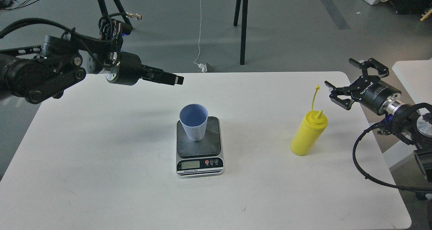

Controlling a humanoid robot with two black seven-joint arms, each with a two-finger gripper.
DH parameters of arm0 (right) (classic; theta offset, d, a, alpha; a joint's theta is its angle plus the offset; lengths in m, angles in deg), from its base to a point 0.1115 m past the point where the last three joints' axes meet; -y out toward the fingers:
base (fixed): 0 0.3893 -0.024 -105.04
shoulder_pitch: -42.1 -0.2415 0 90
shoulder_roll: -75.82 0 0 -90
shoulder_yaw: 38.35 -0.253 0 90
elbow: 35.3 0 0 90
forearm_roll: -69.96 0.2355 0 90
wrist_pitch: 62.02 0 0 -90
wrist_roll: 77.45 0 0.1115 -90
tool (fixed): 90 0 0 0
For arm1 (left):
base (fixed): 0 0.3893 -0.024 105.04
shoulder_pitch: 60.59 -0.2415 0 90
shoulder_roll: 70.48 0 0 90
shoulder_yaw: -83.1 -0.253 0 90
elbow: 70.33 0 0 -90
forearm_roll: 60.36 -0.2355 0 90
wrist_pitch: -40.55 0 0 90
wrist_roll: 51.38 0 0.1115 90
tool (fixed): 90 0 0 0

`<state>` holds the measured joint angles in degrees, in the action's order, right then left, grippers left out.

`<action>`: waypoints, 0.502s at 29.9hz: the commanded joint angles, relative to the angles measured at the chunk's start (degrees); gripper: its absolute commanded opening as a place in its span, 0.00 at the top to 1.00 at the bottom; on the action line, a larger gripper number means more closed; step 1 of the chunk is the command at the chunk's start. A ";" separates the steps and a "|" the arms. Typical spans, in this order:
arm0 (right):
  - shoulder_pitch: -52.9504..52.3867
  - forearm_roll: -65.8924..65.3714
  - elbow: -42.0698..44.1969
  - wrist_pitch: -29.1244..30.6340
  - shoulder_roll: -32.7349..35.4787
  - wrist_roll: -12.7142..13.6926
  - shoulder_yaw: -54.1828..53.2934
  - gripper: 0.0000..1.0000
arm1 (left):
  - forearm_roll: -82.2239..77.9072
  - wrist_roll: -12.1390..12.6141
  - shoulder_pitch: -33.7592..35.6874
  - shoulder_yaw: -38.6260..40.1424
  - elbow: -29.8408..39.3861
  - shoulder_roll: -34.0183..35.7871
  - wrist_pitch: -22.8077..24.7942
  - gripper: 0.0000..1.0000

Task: Pour seasoning into cup on scale with both arms

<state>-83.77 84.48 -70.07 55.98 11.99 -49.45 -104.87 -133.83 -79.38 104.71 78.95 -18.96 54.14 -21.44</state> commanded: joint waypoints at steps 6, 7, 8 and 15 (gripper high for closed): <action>-7.29 1.99 -1.78 0.00 6.24 0.00 -3.87 0.03 | 24.91 0.00 -3.14 3.71 -13.13 1.24 0.00 0.00; -7.11 3.66 -2.04 0.00 7.04 0.00 -4.67 0.04 | 28.87 0.00 -3.76 3.72 -13.74 1.33 0.00 0.00; -6.68 5.85 -2.22 0.00 7.66 0.00 -4.94 0.04 | 31.95 0.00 -4.02 3.63 -14.19 1.33 0.00 0.00; 6.05 31.33 -5.11 0.00 12.49 0.00 -5.03 0.04 | 42.34 0.00 -6.66 4.94 -16.21 1.07 0.00 0.00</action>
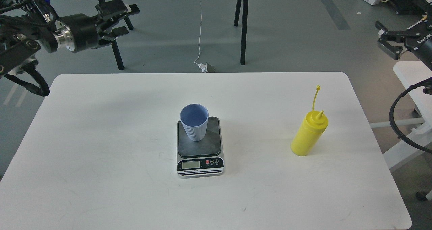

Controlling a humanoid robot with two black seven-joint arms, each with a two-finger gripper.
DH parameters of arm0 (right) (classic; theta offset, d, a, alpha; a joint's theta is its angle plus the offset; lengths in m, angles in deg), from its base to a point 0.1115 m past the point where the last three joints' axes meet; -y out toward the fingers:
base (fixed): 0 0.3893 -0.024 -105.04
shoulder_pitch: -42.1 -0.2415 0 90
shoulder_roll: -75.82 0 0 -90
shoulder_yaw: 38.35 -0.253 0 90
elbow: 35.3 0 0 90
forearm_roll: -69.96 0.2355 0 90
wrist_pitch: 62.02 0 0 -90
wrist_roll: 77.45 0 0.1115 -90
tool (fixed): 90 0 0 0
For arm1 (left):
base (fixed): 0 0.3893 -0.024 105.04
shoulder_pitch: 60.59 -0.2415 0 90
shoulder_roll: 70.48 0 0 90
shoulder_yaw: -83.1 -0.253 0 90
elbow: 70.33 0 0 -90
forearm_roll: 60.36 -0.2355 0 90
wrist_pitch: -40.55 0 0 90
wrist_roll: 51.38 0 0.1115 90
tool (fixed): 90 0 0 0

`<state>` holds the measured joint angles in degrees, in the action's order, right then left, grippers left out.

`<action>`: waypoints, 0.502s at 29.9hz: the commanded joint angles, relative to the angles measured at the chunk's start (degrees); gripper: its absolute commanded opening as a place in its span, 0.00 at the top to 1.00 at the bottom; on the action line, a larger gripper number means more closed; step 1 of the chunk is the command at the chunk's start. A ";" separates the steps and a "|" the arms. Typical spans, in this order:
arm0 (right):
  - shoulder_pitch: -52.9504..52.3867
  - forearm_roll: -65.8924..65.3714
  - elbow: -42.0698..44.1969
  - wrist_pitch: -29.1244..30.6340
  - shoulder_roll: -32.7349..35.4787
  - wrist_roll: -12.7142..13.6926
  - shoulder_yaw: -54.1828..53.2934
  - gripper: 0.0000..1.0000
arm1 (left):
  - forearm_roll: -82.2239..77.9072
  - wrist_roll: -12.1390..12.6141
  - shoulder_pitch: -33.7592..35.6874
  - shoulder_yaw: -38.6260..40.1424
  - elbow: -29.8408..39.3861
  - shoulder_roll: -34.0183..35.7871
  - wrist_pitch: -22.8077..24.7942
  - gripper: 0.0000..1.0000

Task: Pour seasoning into cup on scale with both arms

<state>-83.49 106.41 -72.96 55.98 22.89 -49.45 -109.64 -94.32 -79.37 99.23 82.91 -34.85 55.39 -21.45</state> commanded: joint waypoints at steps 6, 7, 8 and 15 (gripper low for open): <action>27.90 26.03 -16.28 0.00 5.29 0.00 -0.87 0.04 | 4.25 -0.01 -4.87 2.21 -0.33 -0.35 0.00 0.00; 31.25 27.09 -18.65 0.00 5.38 0.00 -0.87 0.04 | 4.25 -0.01 -5.48 2.56 -0.33 -0.53 0.00 0.00; 34.50 27.36 -21.11 0.00 5.38 0.00 -0.87 0.04 | 4.25 -0.01 -6.01 3.00 -0.33 -0.62 0.00 0.00; 50.34 26.66 -33.25 0.00 6.26 0.00 -0.78 0.04 | 4.25 -0.01 -6.46 3.53 -0.33 -0.79 0.00 0.00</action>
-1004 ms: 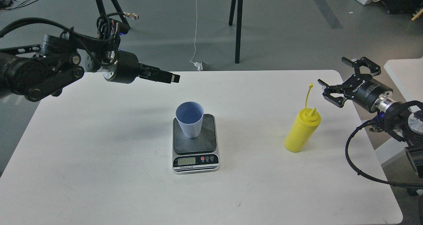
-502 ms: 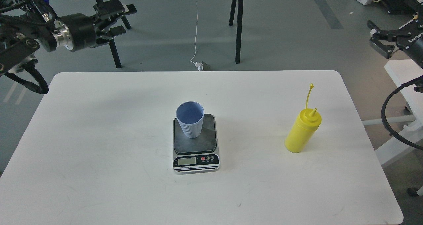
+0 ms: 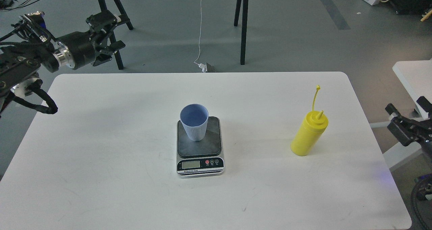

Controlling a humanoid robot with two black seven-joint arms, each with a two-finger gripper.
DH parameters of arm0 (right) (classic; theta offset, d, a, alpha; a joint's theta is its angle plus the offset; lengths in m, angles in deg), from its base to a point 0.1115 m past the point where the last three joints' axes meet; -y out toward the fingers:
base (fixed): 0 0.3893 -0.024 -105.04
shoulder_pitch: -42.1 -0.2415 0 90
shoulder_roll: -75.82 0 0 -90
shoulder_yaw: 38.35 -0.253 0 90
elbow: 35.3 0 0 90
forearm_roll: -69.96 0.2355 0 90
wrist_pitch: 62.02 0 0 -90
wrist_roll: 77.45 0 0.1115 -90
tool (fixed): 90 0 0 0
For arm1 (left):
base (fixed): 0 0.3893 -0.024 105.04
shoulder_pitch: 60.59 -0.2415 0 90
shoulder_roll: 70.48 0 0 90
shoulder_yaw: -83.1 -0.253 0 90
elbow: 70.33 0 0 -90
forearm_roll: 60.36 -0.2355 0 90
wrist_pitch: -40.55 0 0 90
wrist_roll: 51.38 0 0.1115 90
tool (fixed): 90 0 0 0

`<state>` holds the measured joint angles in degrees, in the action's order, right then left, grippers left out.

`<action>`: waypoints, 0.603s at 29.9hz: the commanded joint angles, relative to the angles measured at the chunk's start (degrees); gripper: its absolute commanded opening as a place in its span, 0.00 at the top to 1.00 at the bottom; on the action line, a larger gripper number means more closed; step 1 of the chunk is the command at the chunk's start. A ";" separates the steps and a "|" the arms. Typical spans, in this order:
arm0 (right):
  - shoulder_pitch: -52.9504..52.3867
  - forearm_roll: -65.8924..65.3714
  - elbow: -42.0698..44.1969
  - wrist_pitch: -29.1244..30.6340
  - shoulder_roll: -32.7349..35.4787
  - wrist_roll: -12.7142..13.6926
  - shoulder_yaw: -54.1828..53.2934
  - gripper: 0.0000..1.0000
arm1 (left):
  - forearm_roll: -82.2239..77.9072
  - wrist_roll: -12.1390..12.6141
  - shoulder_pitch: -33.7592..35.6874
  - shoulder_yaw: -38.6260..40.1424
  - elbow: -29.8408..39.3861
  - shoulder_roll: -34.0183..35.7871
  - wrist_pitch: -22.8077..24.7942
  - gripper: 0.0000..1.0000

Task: Pour seasoning into cup on scale with both arms
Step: 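Move the right gripper down to the yellow squeeze bottle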

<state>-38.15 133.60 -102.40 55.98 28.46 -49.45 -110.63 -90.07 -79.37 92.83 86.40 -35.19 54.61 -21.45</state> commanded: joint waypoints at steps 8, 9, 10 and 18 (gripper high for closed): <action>4.41 -10.89 -4.10 0.00 -0.98 0.00 3.11 0.04 | 0.00 -0.01 -0.58 0.04 0.02 -0.46 0.00 0.00; 3.44 -11.95 -3.57 0.00 -1.68 0.00 3.55 0.04 | 0.00 -0.01 -0.67 0.04 0.02 -0.63 0.00 0.00; 1.95 -13.26 -2.78 0.00 -2.91 0.00 4.33 0.04 | 0.00 -0.01 -1.02 0.04 0.02 -0.63 0.00 0.00; -6.58 -21.97 7.15 0.00 -13.01 0.00 7.50 0.04 | 0.09 -0.01 -2.42 0.12 0.02 -0.20 0.00 0.00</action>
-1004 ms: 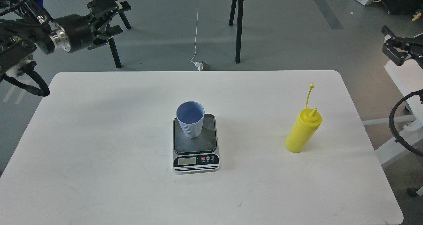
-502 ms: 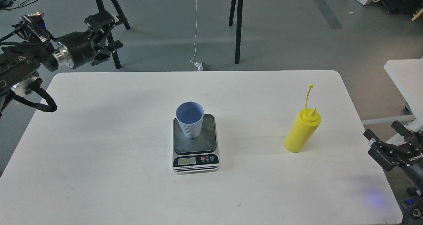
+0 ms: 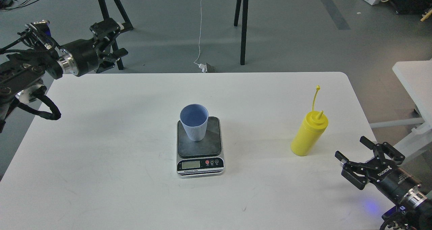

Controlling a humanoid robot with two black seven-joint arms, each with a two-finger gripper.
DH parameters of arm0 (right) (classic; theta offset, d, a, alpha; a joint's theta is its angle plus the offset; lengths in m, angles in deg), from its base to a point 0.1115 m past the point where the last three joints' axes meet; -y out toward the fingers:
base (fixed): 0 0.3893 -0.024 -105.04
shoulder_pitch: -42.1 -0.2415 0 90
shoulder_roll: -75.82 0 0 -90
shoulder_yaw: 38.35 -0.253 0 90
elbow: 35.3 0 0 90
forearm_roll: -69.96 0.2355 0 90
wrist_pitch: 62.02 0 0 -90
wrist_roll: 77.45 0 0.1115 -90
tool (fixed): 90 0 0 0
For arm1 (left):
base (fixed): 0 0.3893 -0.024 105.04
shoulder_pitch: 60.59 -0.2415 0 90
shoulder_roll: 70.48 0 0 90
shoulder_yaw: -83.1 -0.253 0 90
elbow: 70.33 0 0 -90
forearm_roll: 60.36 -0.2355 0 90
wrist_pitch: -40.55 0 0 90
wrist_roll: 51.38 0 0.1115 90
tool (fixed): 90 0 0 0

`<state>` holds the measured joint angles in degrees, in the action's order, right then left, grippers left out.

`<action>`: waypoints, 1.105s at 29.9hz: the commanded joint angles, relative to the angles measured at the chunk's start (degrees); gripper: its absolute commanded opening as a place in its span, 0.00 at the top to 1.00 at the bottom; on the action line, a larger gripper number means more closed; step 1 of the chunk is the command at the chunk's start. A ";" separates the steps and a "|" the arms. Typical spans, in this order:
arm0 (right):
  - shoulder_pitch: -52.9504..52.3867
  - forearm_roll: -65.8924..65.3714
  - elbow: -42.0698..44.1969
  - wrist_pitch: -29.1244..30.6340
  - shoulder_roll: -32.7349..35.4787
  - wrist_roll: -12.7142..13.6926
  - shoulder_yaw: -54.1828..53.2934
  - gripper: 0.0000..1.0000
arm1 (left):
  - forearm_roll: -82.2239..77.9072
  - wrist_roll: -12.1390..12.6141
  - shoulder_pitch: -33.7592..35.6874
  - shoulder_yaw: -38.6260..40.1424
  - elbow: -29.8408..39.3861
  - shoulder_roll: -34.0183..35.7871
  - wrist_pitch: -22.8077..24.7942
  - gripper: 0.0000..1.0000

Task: Pour seasoning into cup on scale with both arms
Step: 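Move the right gripper down to the yellow squeeze bottle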

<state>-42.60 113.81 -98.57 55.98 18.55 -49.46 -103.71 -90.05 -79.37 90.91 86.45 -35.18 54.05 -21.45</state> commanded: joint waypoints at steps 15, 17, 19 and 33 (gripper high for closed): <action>-8.81 -8.34 11.86 0.00 -11.46 0.00 2.25 0.03 | -0.01 -0.01 -1.56 0.78 0.00 0.64 0.00 0.00; -9.51 -8.34 12.04 0.00 -11.55 0.00 2.51 0.04 | 0.07 -0.01 -1.65 0.78 0.00 0.72 0.00 0.00; -10.12 -8.34 12.04 0.00 -11.82 0.00 2.60 0.04 | 0.07 -0.01 -1.91 0.87 0.00 0.81 0.00 0.00; -17.59 -11.85 19.15 0.00 -16.03 0.00 2.69 0.03 | 0.07 -0.01 -3.50 2.02 0.00 0.99 0.00 0.00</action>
<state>-58.48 102.75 -81.56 55.98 3.46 -49.46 -101.02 -89.98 -79.38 87.47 88.39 -35.17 54.94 -21.45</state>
